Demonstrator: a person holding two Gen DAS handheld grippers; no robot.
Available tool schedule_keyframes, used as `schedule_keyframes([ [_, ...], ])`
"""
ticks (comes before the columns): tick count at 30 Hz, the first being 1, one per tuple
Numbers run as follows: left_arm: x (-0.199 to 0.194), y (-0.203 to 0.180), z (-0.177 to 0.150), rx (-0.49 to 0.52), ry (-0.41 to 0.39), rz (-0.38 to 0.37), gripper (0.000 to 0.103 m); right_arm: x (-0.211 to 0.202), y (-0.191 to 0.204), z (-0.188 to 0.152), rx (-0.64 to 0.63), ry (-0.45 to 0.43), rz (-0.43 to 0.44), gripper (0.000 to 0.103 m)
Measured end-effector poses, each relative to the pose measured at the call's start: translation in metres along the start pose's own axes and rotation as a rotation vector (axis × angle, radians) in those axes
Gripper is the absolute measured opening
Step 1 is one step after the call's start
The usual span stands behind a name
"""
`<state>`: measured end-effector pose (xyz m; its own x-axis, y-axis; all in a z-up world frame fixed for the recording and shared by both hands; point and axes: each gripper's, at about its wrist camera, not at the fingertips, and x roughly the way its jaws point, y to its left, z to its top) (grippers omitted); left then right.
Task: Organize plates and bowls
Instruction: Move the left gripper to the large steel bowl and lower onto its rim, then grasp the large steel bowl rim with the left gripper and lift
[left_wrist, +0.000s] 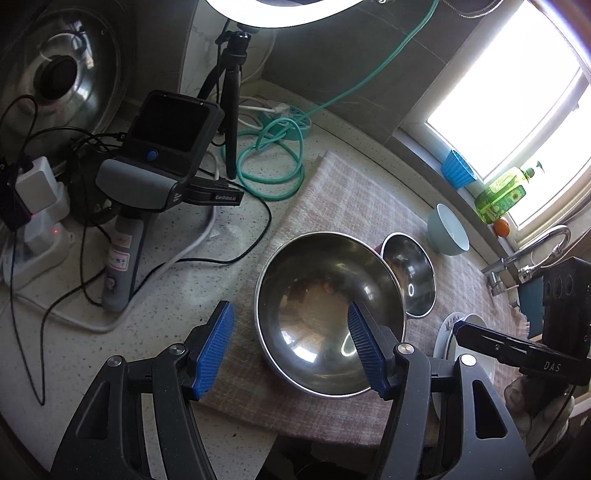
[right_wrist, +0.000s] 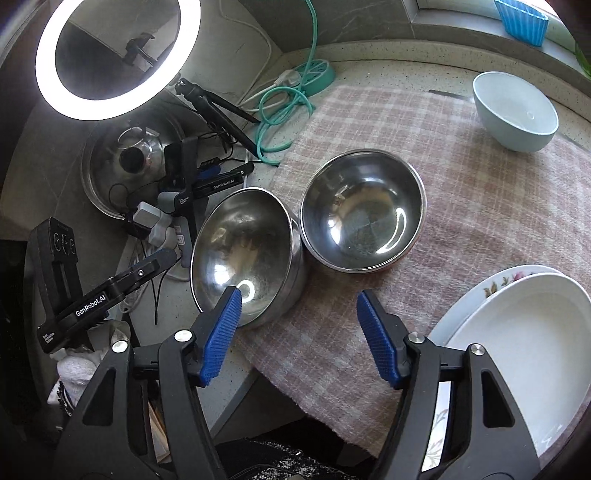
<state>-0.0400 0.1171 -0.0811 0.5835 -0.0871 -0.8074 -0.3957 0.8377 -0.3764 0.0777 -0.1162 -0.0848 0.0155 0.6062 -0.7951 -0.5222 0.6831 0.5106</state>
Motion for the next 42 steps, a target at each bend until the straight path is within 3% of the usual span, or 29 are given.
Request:
schedule_keyframes([
  [6, 0.014, 0.008, 0.007, 0.004, 0.036, -0.021, 0.061, 0.026, -0.004, 0.005, 0.082, 0.044, 0.05, 0.044],
  [9, 0.019, 0.008, 0.01, 0.015, 0.049, -0.037, 0.059, 0.035, -0.004, 0.005, 0.097, 0.058, 0.057, 0.043],
  [16, 0.031, 0.011, 0.016, 0.024, 0.09, -0.063, 0.039, 0.047, 0.0, 0.011, 0.108, 0.075, 0.075, 0.036],
  [21, 0.036, 0.015, 0.016, 0.005, 0.107, -0.058, 0.036, 0.054, -0.001, 0.011, 0.11, 0.094, 0.083, 0.029],
  [28, 0.04, 0.02, 0.014, -0.006, 0.119, -0.04, 0.023, 0.057, -0.003, 0.013, 0.098, 0.105, 0.069, 0.017],
  [42, 0.034, 0.017, 0.011, 0.003, 0.103, -0.014, 0.02, 0.056, 0.001, 0.012, 0.081, 0.102, 0.062, 0.014],
])
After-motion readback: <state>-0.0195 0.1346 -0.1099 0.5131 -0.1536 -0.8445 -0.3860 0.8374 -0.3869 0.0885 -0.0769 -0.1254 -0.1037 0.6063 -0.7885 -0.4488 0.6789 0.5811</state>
